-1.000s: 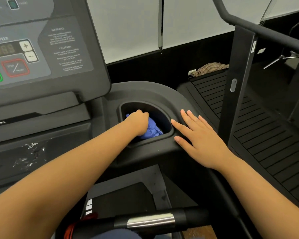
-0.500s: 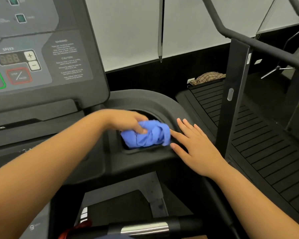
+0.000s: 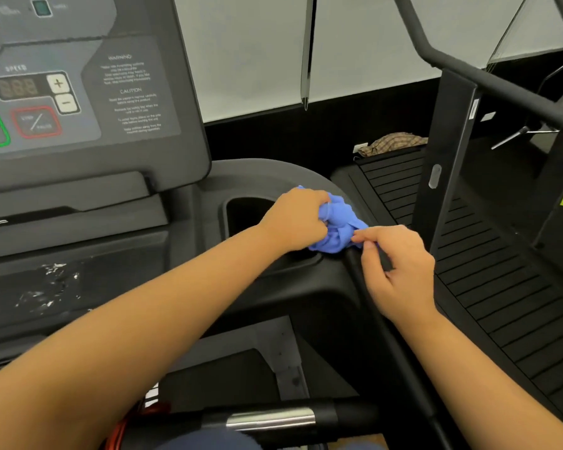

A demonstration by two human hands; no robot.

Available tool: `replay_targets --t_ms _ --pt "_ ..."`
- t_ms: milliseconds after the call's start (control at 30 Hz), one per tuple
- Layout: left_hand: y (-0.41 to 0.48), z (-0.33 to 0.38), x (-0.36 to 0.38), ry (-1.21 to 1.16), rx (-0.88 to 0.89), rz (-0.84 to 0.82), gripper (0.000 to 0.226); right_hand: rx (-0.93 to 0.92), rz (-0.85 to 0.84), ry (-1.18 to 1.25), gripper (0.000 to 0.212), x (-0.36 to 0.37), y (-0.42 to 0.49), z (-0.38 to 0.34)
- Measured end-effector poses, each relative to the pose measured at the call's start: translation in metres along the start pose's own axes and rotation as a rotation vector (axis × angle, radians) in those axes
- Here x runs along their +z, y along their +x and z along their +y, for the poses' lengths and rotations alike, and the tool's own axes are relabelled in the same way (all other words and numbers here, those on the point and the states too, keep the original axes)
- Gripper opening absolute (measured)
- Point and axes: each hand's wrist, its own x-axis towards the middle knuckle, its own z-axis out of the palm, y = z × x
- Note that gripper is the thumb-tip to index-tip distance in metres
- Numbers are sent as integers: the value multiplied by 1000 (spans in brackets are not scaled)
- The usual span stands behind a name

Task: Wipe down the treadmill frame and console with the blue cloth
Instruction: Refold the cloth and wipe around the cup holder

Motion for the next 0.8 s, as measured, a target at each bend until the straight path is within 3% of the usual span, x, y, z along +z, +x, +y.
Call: replay_targets --t_ms 100,167,267,367,500,667,800 --pt "-19 -13 -1 -187 86 -86 13 -36 30 12 24 1 2 -5" --pt "-34 -12 -3 -268 151 -226 14 -67 -39 10 23 1 6 -8" --pt "-54 -11 -7 -287 254 -393 21 -68 -348 -71 39 8 12 -7" --pt "-75 -20 -15 -243 319 -438 25 -72 -674 -93 57 16 5 -12" --pt "-104 -41 -32 -204 330 -437 34 -78 -880 -81 69 32 -14 -42" --pt "-148 -75 -59 -102 231 -414 40 29 -929 -8 89 65 -30 -106" --pt "-175 -89 -79 -114 146 -302 45 58 -894 103 85 96 -27 -139"
